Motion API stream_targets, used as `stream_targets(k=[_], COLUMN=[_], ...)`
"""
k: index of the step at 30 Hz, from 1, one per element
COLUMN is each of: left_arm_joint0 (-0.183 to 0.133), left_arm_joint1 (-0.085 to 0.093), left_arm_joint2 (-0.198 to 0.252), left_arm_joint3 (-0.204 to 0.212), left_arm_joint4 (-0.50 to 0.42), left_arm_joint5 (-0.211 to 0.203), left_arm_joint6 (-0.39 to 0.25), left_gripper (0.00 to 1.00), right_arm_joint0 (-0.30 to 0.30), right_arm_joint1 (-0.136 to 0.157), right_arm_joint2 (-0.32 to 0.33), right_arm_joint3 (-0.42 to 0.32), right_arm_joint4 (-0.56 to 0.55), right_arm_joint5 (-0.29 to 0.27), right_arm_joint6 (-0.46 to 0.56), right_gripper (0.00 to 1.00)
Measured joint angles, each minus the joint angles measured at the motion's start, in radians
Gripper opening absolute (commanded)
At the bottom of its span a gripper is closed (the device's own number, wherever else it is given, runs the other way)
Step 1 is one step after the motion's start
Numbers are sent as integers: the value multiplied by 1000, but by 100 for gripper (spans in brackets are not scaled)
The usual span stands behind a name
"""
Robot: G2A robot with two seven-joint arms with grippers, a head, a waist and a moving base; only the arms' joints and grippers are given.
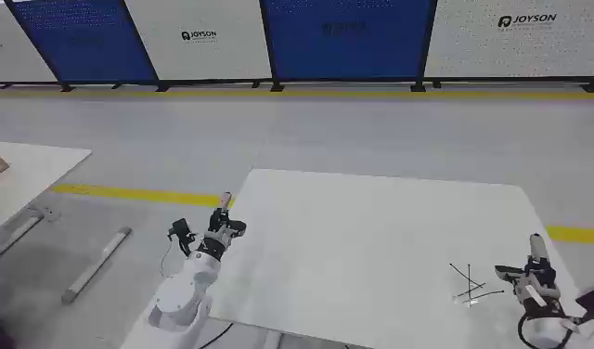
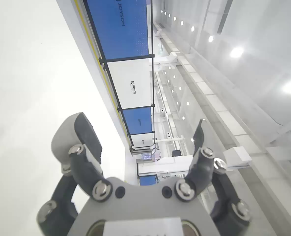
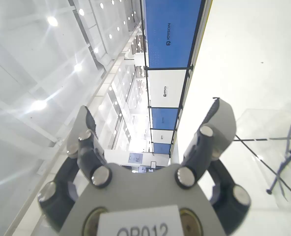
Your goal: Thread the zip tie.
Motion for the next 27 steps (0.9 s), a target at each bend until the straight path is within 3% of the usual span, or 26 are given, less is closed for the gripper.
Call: stream_targets(k=[1, 2, 3, 4, 5, 7, 8, 9, 10, 13, 16, 20, 23, 25, 27], left_arm_joint0=[0, 0, 0, 0, 0, 0, 0, 0, 0, 0, 0, 0, 0, 0, 0], left_arm_joint1=[0, 0, 0, 0, 0, 0, 0, 0, 0, 0, 0, 0, 0, 0, 0], left_arm_joint2=[0, 0, 0, 0, 0, 0, 0, 0, 0, 0, 0, 0, 0, 0, 0], left_arm_joint3=[0, 0, 0, 0, 0, 0, 0, 0, 0, 0, 0, 0, 0, 0, 0], left_arm_joint4=[0, 0, 0, 0, 0, 0, 0, 0, 0, 0, 0, 0, 0, 0, 0], left_arm_joint5=[0, 0, 0, 0, 0, 0, 0, 0, 0, 0, 0, 0, 0, 0, 0], left_arm_joint6=[0, 0, 0, 0, 0, 0, 0, 0, 0, 0, 0, 0, 0, 0, 0], left_gripper=[78, 100, 100, 78, 78, 78, 78, 100, 100, 100, 100, 100, 100, 100, 100], right_arm_joint0=[0, 0, 0, 0, 0, 0, 0, 0, 0, 0, -12, -41, -40, -31, -30], right_arm_joint1=[0, 0, 0, 0, 0, 0, 0, 0, 0, 0, 5, 18, 33, 35, 34], right_arm_joint2=[0, 0, 0, 0, 0, 0, 0, 0, 0, 10, 40, 121, 181, 204, 206], right_arm_joint3=[0, 0, 0, 0, 0, 0, 0, 0, 0, -1, -2, 4, 25, 40, 41], right_arm_joint4=[0, 0, 0, 0, 0, 0, 0, 0, 0, -2, -2, 9, -22, -22, -20], right_arm_joint5=[0, 0, 0, 0, 0, 0, 0, 0, 0, -5, -23, -69, -61, -51, -50], right_arm_joint6=[0, 0, 0, 0, 0, 0, 0, 0, 0, 8, 90, 286, 454, 489, 461], right_gripper=[100, 100, 100, 100, 78, 78, 100, 78, 100, 100, 100, 100, 100, 100, 100])
